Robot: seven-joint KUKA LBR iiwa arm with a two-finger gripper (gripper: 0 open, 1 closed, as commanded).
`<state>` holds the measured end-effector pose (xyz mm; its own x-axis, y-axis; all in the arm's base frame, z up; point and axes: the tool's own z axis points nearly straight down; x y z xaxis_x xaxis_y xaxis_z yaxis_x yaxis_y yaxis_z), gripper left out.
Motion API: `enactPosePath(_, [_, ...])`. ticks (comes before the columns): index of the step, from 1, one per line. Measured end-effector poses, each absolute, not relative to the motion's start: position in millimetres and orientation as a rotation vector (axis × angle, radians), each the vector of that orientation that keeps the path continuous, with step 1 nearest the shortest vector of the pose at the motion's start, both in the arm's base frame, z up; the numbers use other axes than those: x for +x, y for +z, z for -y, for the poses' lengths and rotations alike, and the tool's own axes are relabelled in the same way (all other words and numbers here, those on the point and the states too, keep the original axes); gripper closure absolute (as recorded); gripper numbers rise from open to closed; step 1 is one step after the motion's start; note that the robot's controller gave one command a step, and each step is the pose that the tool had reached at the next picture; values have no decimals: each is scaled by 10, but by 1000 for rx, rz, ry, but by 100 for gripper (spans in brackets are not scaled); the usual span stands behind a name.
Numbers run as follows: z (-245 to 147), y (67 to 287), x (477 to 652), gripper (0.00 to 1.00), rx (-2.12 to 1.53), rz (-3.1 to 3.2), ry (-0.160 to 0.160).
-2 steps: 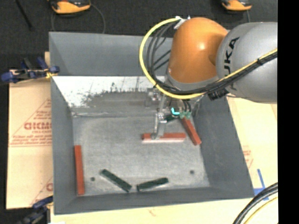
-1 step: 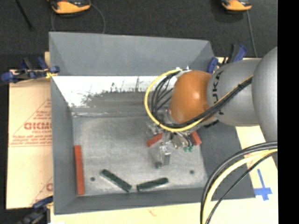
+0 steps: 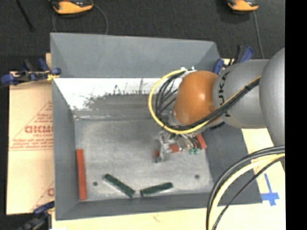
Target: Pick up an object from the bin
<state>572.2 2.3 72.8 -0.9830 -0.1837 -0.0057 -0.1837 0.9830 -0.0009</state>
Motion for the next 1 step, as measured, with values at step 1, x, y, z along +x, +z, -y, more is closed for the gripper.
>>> enactPosePath(1, [133, 2452, 5721, 100, -382, -3106, -5])
